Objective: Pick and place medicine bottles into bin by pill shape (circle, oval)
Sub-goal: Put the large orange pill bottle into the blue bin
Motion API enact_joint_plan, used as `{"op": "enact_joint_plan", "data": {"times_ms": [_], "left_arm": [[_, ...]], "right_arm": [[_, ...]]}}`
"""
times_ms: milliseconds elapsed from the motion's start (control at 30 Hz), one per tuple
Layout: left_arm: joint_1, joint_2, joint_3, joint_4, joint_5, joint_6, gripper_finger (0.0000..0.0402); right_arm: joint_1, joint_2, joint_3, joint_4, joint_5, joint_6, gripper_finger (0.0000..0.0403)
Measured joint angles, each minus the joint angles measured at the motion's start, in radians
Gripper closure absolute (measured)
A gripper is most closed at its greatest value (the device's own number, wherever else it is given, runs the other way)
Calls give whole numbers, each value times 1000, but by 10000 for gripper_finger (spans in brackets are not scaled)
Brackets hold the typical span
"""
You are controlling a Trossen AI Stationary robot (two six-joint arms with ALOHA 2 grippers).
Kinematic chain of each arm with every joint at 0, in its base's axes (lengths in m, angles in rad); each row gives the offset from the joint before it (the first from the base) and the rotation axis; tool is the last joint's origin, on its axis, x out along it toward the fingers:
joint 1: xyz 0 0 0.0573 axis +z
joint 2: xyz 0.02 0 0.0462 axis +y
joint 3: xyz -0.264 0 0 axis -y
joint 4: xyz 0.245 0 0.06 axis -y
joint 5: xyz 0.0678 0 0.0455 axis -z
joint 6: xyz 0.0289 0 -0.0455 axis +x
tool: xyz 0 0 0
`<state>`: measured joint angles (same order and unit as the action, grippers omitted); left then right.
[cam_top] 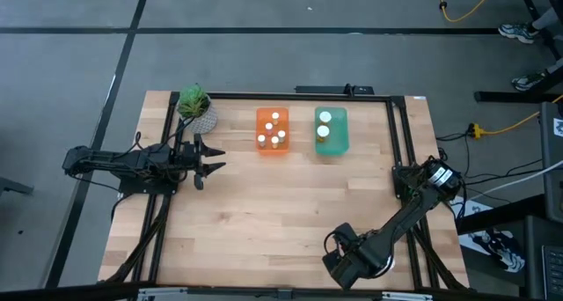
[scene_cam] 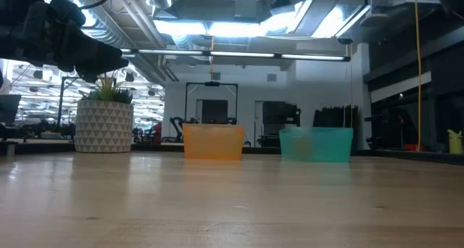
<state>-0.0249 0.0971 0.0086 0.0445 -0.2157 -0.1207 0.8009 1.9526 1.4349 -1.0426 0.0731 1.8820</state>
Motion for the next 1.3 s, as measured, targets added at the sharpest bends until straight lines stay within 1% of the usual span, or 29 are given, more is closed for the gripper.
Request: {"op": "enact_joint_plan", "data": {"times_ms": [100, 300, 367, 500, 567, 633, 733, 867, 933, 1133, 1200, 1300], "left_arm": [[0, 0, 0, 0, 0, 0, 225], [0, 0, 0, 0, 0, 0, 225], [0, 0, 0, 0, 0, 0, 225], [0, 0, 0, 0, 0, 0, 225], [0, 0, 0, 0, 0, 0, 225], [0, 0, 0, 0, 0, 0, 225], [0, 0, 0, 0, 0, 0, 225], [0, 0, 0, 0, 0, 0, 225], [0, 0, 0, 0, 0, 0, 225], [0, 0, 0, 0, 0, 0, 225], [0, 0, 0, 0, 0, 0, 225], [0, 0, 0, 0, 0, 0, 225]], "right_arm": [[0, 1, 0, 22, -28, 1, 122], [1, 2, 0, 30, -41, 13, 158], [0, 2, 0, 30, -35, 13, 171], [-3, 2, 2, 27, 16, -4, 189], [-12, 3, 22, -2, 36, -21, 190], [-29, 2, 65, -69, 68, -38, 184], [-67, -7, 150, -248, 142, -93, 174], [-153, -29, 250, -476, 223, -210, 180], [-218, -51, 266, -537, 263, -294, 186], [-447, -187, 199, -528, 396, -590, 185], [-531, -217, 168, -518, 405, -675, 184], [-660, -270, 107, -446, 395, -820, 184]]}}
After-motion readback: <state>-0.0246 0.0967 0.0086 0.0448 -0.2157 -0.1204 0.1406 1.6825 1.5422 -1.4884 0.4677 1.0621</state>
